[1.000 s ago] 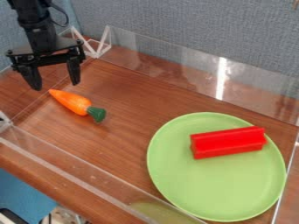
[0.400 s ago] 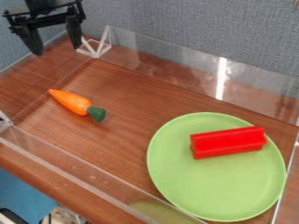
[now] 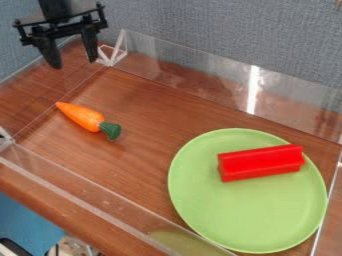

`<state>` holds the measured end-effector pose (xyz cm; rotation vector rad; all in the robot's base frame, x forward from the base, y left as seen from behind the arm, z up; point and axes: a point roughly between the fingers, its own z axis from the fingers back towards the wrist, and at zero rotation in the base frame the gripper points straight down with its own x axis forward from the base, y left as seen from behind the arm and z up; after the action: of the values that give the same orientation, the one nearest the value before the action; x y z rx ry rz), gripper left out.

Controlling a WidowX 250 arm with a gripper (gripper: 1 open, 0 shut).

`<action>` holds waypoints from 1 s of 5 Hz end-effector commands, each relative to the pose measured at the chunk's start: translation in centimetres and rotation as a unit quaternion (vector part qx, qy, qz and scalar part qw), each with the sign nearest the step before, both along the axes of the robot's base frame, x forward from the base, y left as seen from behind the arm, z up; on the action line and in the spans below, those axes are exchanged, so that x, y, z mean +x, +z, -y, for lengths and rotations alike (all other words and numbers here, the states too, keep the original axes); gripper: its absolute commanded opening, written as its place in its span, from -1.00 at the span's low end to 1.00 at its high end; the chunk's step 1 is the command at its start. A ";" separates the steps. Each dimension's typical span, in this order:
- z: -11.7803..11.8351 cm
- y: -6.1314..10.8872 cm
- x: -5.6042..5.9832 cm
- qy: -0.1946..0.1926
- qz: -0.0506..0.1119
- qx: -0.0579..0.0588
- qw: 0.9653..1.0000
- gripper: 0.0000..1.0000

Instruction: Put the carrot on the left side

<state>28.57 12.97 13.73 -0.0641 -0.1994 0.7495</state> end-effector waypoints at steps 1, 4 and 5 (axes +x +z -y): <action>-0.3 1.2 0.1 0.001 0.024 0.015 1.000 -1.00; -2.4 -0.6 1.8 0.027 0.018 0.015 0.999 1.00; -2.3 0.4 1.6 0.055 0.024 0.014 0.998 1.00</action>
<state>29.75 14.59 11.51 -0.0521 -0.1734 0.8471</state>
